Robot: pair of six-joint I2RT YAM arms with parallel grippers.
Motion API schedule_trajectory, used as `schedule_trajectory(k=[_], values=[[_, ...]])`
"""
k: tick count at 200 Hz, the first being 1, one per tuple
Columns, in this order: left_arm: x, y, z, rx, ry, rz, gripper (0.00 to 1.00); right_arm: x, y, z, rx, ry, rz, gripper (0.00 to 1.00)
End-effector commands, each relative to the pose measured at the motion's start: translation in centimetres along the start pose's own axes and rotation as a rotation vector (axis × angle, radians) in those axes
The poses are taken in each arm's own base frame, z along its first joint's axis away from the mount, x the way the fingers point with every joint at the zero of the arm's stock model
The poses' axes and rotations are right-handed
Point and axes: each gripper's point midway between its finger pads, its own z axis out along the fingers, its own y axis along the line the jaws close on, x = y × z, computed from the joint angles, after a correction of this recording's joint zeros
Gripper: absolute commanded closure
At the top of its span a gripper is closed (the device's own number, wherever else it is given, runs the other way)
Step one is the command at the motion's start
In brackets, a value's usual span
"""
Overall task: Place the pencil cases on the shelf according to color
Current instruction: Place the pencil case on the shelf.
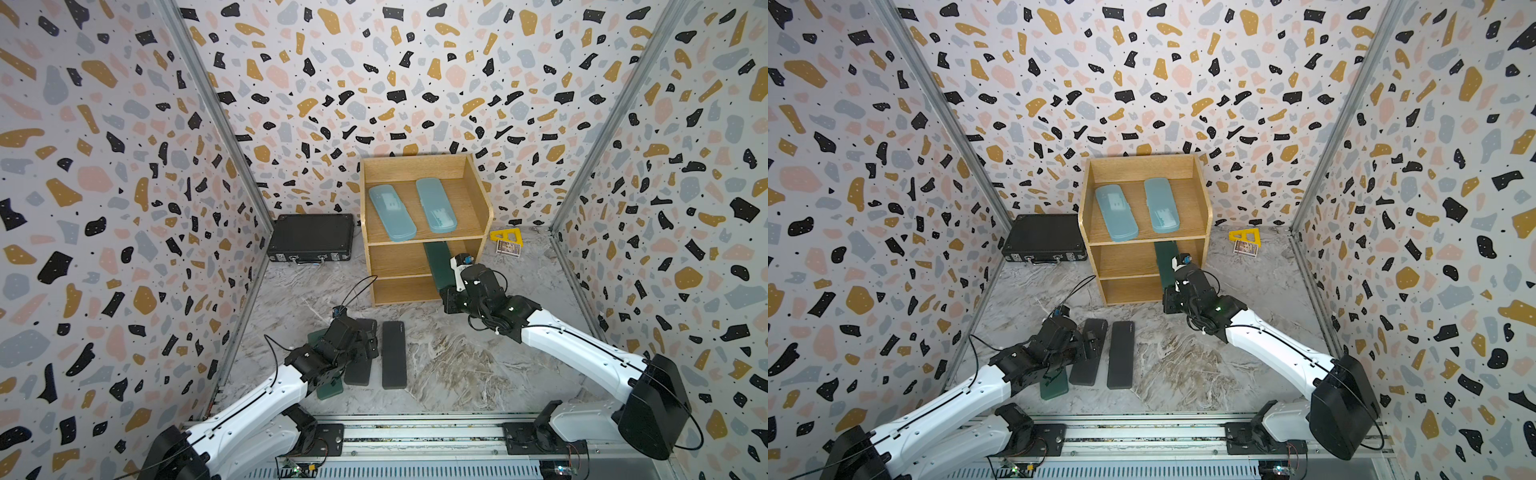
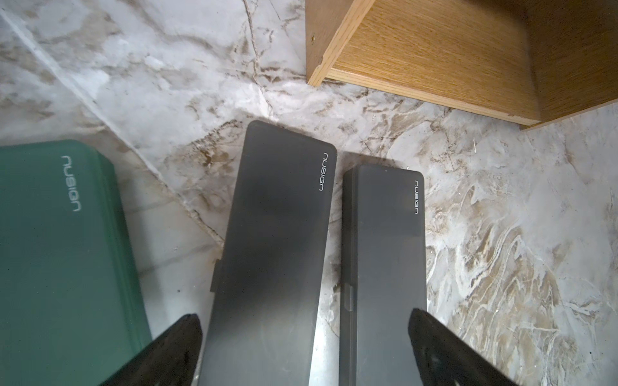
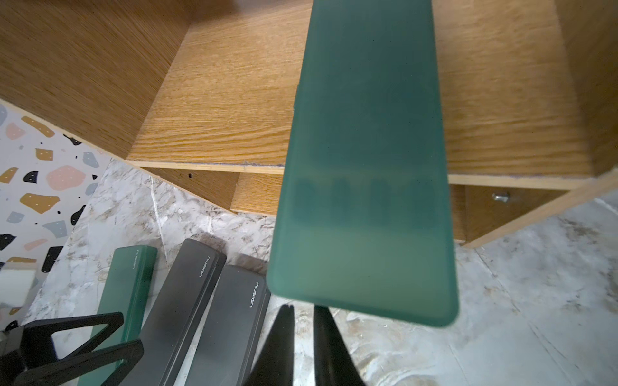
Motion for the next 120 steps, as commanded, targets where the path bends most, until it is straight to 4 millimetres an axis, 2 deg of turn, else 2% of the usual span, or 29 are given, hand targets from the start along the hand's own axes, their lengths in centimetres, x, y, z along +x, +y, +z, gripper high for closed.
schedule_trajectory(k=[1,42,85,120], values=[[0.0,-0.6,0.5,0.033,-0.009,-0.001,0.00,-2.6,0.1,-0.4,0.025,-0.074,-0.032,0.83],[0.1,-0.4,0.8,0.023,-0.003,-0.002,0.00,-3.6,-0.5,0.4,0.054,-0.082,-0.049,0.83],[0.0,-0.3,0.7,0.007,-0.001,0.008,0.00,-4.2,0.1,1.2,0.020,-0.069,-0.074,0.80],[0.0,0.1,1.2,-0.025,0.003,0.030,0.00,-3.9,0.4,0.8,-0.004,-0.045,-0.085,0.76]])
